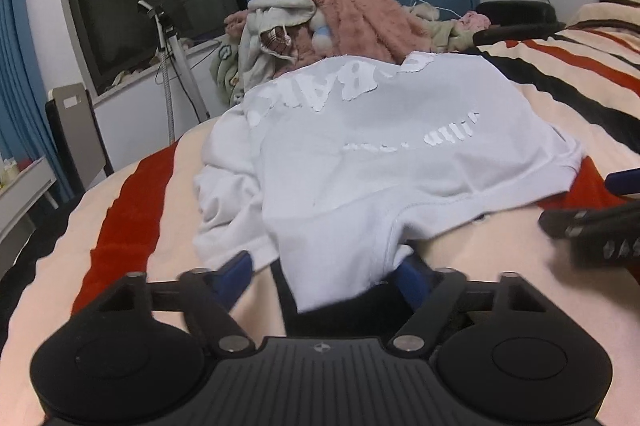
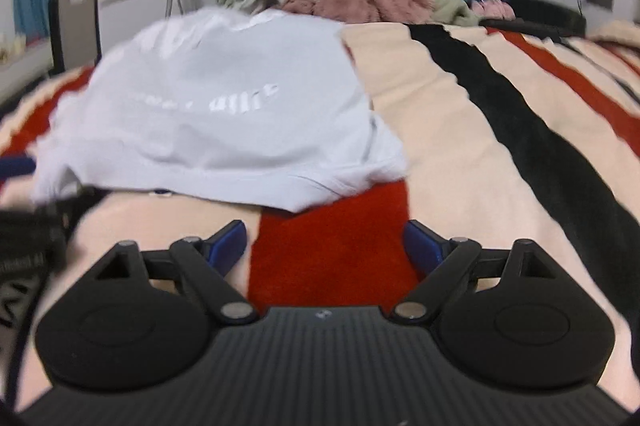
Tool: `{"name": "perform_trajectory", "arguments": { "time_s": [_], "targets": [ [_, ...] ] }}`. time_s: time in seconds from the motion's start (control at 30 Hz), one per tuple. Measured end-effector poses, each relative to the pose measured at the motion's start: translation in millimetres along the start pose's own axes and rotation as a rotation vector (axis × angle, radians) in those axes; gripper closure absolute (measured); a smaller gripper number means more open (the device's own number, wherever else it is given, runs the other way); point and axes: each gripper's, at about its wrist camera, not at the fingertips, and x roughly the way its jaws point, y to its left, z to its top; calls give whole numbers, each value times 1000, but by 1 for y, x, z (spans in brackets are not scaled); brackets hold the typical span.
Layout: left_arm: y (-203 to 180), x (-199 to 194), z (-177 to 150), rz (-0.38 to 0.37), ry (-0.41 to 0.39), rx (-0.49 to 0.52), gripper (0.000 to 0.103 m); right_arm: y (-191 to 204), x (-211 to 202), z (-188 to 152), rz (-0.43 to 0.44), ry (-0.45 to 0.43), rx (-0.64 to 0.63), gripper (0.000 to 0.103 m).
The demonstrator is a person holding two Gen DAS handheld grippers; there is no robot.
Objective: Fold clothes
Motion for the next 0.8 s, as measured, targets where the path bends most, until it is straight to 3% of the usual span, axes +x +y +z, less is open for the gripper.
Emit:
{"name": "perform_trajectory", "arguments": {
  "time_s": [0.07, 0.17, 0.3, 0.43, 0.63, 0.8],
  "targets": [
    [2, 0, 4, -17, -17, -6, 58, 8, 2, 1, -4, -19, -45, 17],
    [3, -7, 9, -24, -54, -8, 79, 14, 8, 3, -16, -33, -88, 17],
    [13, -25, 22, -53, -100, -75, 85, 18, 11, 9, -50, -73, -112, 17],
    [20, -51, 34, -73, -139, -134, 89, 6, 3, 16, -108, -188, -58, 17],
    [32, -116, 41, -106, -222, -192, 91, -17, -51, 36, -92, -440, 97, 17],
    [47, -170, 40, -128, -293, -267, 91, -23, -109, 53, -105, -560, 150, 17]
  ]
}}
